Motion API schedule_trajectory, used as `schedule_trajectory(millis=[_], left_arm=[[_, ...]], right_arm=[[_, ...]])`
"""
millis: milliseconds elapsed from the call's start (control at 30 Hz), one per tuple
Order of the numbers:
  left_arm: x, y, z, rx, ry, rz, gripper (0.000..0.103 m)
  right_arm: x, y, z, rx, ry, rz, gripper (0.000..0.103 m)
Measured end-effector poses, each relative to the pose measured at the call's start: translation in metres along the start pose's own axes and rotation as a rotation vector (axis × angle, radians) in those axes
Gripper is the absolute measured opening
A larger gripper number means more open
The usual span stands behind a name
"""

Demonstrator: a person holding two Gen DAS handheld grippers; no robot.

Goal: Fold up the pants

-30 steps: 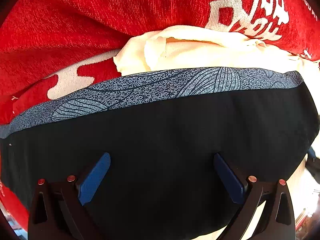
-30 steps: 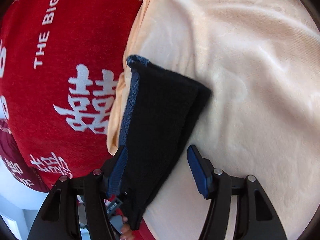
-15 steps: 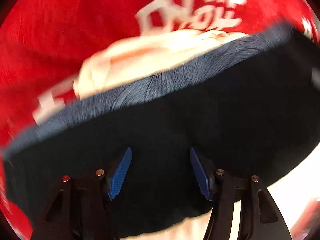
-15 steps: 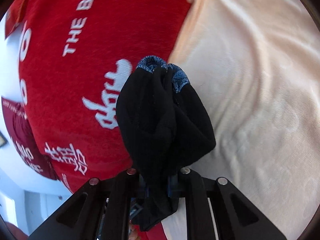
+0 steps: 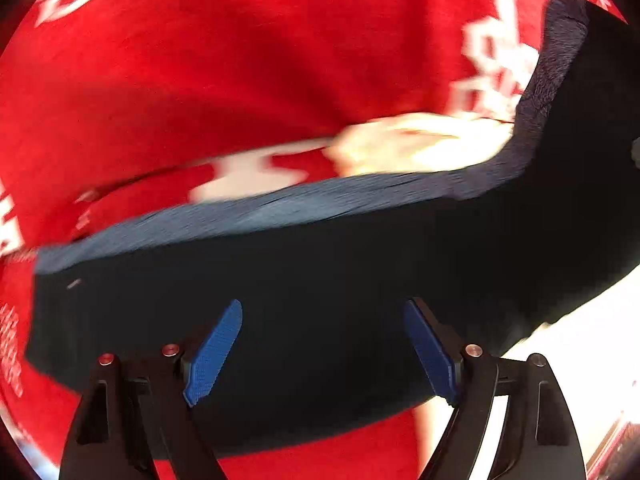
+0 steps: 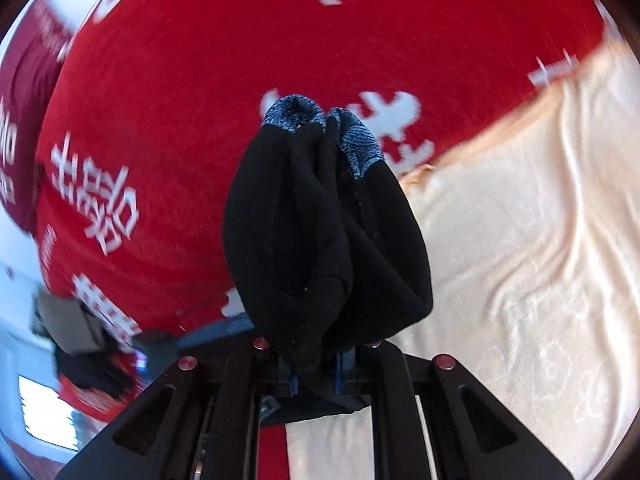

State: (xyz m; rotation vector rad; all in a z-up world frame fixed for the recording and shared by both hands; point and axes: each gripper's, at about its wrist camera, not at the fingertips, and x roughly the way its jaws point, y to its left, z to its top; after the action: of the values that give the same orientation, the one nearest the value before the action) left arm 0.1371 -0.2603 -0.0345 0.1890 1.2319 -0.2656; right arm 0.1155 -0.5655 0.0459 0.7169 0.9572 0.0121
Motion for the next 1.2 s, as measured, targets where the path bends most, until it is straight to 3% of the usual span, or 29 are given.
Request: schedule_trajectory(millis=[167,267,367,433,467,567,600,667,733,800,833,867,933,1000,1133,1167,1200], left_arm=[[-0.01,0.092,-0.038,-0.105,0.064,0.098,0.084],[-0.006,0.129,-0.063,-0.154,0.104,0.156,0.084],[-0.007,0.16,-0.08,-0.209,0.123,0.178,0.084],[-0.013,0.172,-0.085,-0.225,0.113,0.183,0.084],[-0.006,0.172,-0.08,-0.226,0.112,0.182,0.084],[-0.006,0.173,-0.076,-0.225,0.098,0.155,0.084],[-0.006,0.169,-0.073,-0.226,0.089,0.137,0.084],[-0.003,0.157,-0.065,-0.216,0.073,0.1,0.084],[0.008,0.145,-0.059,-0.19,0.086,0.071,0.084],[0.036,0.136,-0.063,-0.18,0.166,0.074,0.084],[0.046,0.135,-0.067,-0.195,0.193,0.085,0.086],[0.045,0.138,-0.07,-0.226,0.154,0.086,0.089],[0.046,0.143,-0.073,-0.236,0.137,0.077,0.094],[0.048,0.148,-0.074,-0.245,0.142,0.075,0.099],[0.053,0.152,-0.07,-0.227,0.163,0.076,0.1],[0.053,0.152,-0.068,-0.224,0.166,0.08,0.1],[0.052,0.152,-0.068,-0.224,0.169,0.083,0.1]], right_arm=[[0.056,0.107,-0.042,-0.28,0.074,-0.12,0.015],[0.118,0.166,-0.091,-0.475,0.153,-0.227,0.028],[0.189,0.207,-0.155,-0.713,0.268,-0.405,0.037],[0.213,0.228,-0.194,-0.914,0.288,-0.572,0.039],[0.212,0.238,-0.204,-0.979,0.271,-0.604,0.04],[0.18,0.26,-0.214,-1.011,0.235,-0.531,0.048],[0.17,0.262,-0.212,-0.992,0.245,-0.487,0.051],[0.154,0.258,-0.197,-0.834,0.307,-0.334,0.052],[0.142,0.228,-0.171,-0.54,0.365,-0.141,0.052],[0.143,0.185,-0.149,-0.201,0.393,0.005,0.052],[0.147,0.16,-0.143,-0.041,0.401,0.046,0.052],[0.152,0.135,-0.14,0.106,0.405,0.074,0.052],[0.157,0.101,-0.139,0.303,0.388,0.144,0.052],[0.162,0.082,-0.142,0.407,0.372,0.19,0.052],[0.177,0.058,-0.147,0.555,0.355,0.242,0.052],[0.18,0.055,-0.148,0.589,0.351,0.254,0.046],[0.181,0.053,-0.15,0.606,0.348,0.255,0.015]])
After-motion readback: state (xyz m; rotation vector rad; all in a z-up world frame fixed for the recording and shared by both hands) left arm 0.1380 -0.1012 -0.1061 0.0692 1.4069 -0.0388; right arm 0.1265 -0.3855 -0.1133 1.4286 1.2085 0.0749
